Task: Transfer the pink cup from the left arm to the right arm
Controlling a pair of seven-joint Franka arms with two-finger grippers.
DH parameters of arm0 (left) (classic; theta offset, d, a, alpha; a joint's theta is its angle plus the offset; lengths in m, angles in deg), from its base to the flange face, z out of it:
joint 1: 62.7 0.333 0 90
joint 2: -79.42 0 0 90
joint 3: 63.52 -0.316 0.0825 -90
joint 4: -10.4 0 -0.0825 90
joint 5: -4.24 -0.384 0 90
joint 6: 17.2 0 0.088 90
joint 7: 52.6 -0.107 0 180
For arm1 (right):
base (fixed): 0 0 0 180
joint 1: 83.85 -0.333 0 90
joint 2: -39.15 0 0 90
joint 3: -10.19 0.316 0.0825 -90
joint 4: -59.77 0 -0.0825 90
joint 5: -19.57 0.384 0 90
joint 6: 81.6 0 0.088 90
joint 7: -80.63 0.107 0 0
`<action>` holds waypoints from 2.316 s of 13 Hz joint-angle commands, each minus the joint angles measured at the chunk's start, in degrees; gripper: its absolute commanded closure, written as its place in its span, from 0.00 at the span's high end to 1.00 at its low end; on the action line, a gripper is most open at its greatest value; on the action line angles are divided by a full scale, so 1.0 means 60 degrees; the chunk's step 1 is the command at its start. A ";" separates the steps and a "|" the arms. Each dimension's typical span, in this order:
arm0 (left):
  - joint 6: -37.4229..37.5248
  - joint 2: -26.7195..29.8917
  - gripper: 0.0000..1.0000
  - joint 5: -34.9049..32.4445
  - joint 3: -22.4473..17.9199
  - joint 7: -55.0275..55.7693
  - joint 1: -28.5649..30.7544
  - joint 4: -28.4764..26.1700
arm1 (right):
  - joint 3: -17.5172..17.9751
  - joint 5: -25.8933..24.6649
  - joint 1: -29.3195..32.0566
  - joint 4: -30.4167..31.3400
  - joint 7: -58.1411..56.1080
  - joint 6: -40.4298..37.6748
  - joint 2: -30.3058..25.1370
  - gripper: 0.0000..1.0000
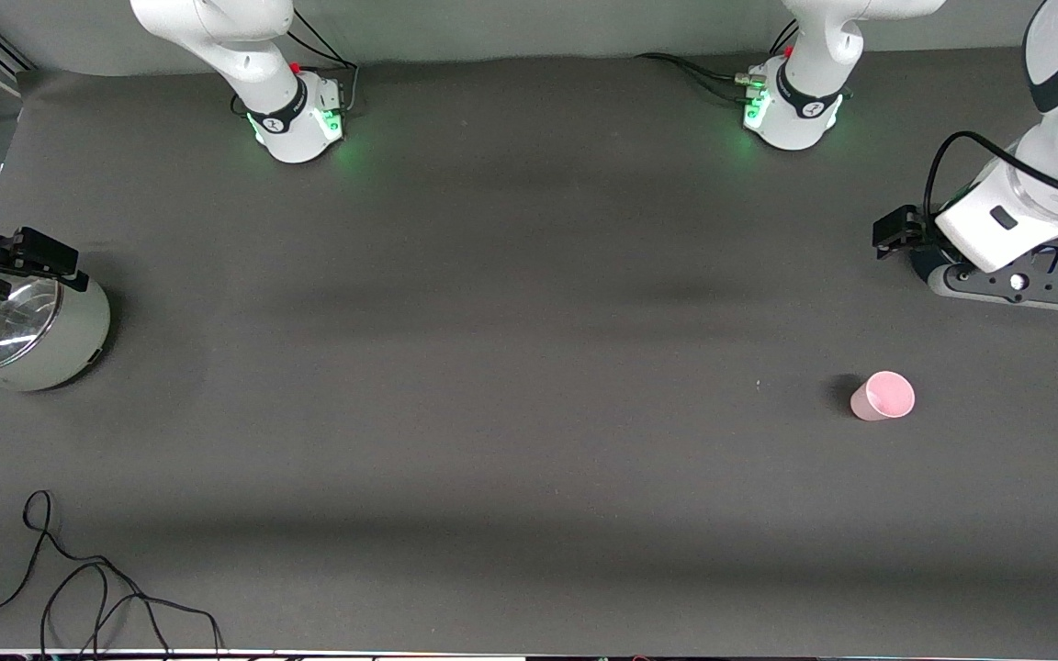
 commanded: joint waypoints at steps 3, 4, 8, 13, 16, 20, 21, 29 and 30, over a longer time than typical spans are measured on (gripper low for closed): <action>0.0180 -0.0053 1.00 0.0094 0.0004 0.0023 0.0023 0.0145 | 0.0013 -0.0154 0.0023 -0.0143 -0.0131 -0.0021 0.0059 1.00; 0.0180 -0.0053 1.00 0.0094 0.0004 0.0023 0.0023 0.0145 | 0.0013 -0.0154 0.0023 -0.0143 -0.0131 -0.0021 0.0060 1.00; 0.0180 -0.0053 1.00 0.0094 0.0004 0.0023 0.0023 0.0145 | 0.0013 -0.0154 0.0023 -0.0143 -0.0131 -0.0006 0.0060 1.00; 0.0165 -0.0068 1.00 0.0094 0.0004 0.0023 0.0023 0.0145 | 0.0013 -0.0154 0.0023 -0.0143 -0.0131 -0.0006 0.0060 1.00; 0.0253 -0.0068 1.00 0.0094 -0.0025 -0.0050 0.0096 0.0087 | 0.0013 -0.0154 0.0023 -0.0143 -0.0131 0.0008 0.0060 1.00; 0.0195 -0.0140 1.00 0.0094 -0.0026 -0.3571 0.1250 0.0086 | 0.0013 -0.0140 0.0023 -0.0143 -0.0131 0.0008 0.0060 1.00; 0.0151 -0.0213 0.99 0.0094 -0.0026 -0.4654 0.1572 0.0086 | 0.0013 -0.0140 0.0023 -0.0157 -0.0131 0.0008 0.0060 1.00; -0.0977 -0.1676 1.00 0.2184 -0.0026 -1.1688 0.4165 -0.0074 | 0.0013 -0.0139 0.0023 -0.0216 -0.0116 0.0008 0.0074 1.00; -0.1166 -0.1925 1.00 0.2638 -0.0026 -1.2407 0.4488 -0.0176 | 0.0013 -0.0140 0.0023 -0.0216 -0.0102 0.0008 0.0074 1.00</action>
